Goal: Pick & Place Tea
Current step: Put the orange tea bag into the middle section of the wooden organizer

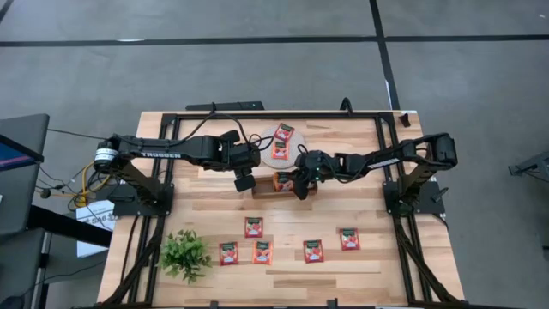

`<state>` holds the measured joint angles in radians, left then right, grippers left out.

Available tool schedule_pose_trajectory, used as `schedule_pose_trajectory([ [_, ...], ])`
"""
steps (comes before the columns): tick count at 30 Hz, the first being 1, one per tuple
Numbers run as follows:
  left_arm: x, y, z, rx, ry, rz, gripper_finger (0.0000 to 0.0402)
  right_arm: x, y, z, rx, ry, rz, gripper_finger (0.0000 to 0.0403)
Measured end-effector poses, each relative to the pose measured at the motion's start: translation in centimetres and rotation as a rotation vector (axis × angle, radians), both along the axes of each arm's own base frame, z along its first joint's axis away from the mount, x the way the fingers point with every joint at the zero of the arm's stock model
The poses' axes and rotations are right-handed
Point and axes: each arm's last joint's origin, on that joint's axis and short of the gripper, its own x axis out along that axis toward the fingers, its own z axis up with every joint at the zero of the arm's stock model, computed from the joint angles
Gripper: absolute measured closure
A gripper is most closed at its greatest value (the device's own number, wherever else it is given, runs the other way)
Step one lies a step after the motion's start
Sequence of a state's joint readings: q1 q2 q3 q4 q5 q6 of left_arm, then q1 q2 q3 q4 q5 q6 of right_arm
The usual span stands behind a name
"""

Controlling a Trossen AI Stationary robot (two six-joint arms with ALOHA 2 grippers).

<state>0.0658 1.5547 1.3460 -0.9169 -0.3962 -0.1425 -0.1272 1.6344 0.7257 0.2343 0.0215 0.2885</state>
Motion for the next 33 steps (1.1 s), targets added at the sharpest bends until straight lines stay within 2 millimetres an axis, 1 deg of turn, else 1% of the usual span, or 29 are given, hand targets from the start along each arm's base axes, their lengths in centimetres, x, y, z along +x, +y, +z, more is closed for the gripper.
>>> schedule_pose_trajectory([
  [5,0.0,0.0,0.0,0.000,0.000,0.000,0.0255,0.2,0.0,0.3,0.003,0.033,0.001,0.0305],
  [10,0.0,0.0,0.0,0.000,0.000,0.000,0.0255,0.7,0.0,1.0,0.005,0.055,0.004,0.0306],
  [16,0.0,0.0,0.0,0.000,0.000,0.000,0.0255,1.5,0.8,2.2,0.008,0.065,0.036,0.0306],
  [20,0.0,0.0,0.0,0.000,0.000,-0.001,0.0255,1.6,1.4,2.4,0.003,0.112,0.053,0.0306],
  [23,0.0,0.0,0.0,0.004,0.005,-0.009,0.0255,1.7,1.3,2.8,-0.002,0.127,0.055,0.0306],
  [26,0.0,0.0,0.0,0.007,0.008,-0.017,0.0255,1.6,0.8,4.0,-0.022,0.132,0.047,0.0306],
  [28,0.0,0.0,0.0,0.004,0.007,-0.018,0.0255,1.1,0.4,5.1,-0.054,0.141,0.033,0.0306],
  [30,0.0,0.0,0.0,0.005,0.004,-0.018,0.0255,0.8,-0.1,6.4,-0.096,0.123,0.007,0.0306],
  [33,0.0,0.0,0.0,-0.006,0.003,-0.023,0.0255,-0.3,-0.7,8.5,-0.146,0.091,-0.029,0.0306],
])
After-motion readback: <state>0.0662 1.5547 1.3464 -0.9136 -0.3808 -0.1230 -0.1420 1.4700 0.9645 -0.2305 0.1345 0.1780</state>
